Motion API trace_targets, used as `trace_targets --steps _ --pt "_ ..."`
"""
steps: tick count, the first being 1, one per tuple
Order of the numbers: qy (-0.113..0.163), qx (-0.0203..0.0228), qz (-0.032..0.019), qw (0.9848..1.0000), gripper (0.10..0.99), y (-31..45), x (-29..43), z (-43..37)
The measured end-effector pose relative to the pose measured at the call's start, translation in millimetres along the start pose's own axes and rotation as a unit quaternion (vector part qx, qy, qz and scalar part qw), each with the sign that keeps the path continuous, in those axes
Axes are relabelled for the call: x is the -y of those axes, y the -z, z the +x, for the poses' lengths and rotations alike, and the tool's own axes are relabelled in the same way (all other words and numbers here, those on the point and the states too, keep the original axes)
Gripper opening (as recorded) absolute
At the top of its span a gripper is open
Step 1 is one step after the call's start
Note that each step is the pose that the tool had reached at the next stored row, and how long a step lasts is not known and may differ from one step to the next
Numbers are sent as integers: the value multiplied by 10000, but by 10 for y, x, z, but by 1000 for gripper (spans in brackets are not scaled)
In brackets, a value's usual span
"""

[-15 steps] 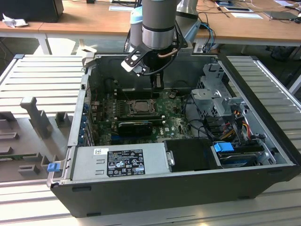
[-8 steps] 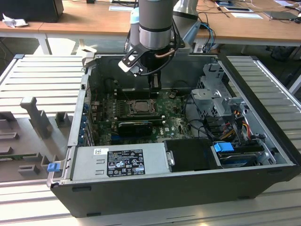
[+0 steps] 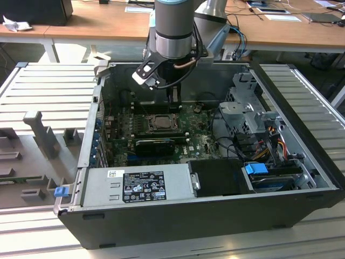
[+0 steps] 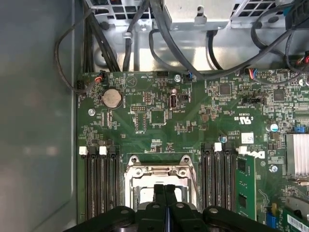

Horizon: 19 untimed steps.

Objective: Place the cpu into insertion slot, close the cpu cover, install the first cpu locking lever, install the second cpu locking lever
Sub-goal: 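Close the cpu cover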

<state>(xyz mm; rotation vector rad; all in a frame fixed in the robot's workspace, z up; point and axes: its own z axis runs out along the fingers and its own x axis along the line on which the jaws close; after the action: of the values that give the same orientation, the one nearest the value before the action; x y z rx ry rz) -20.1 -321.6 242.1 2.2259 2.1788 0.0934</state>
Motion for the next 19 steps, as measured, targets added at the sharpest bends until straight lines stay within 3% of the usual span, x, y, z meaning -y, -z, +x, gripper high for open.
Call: trace_targets --steps 3,9,12,15,19 --pt "188 -14 48 9998 106 -33 24 -14" --pt "346 -29 53 9994 106 -63 103 -44" --pt "559 -43 58 9984 106 -74 145 -46" --pt "559 -45 58 9984 106 -71 220 -47" --pt "559 -45 58 9984 106 -69 260 -48"
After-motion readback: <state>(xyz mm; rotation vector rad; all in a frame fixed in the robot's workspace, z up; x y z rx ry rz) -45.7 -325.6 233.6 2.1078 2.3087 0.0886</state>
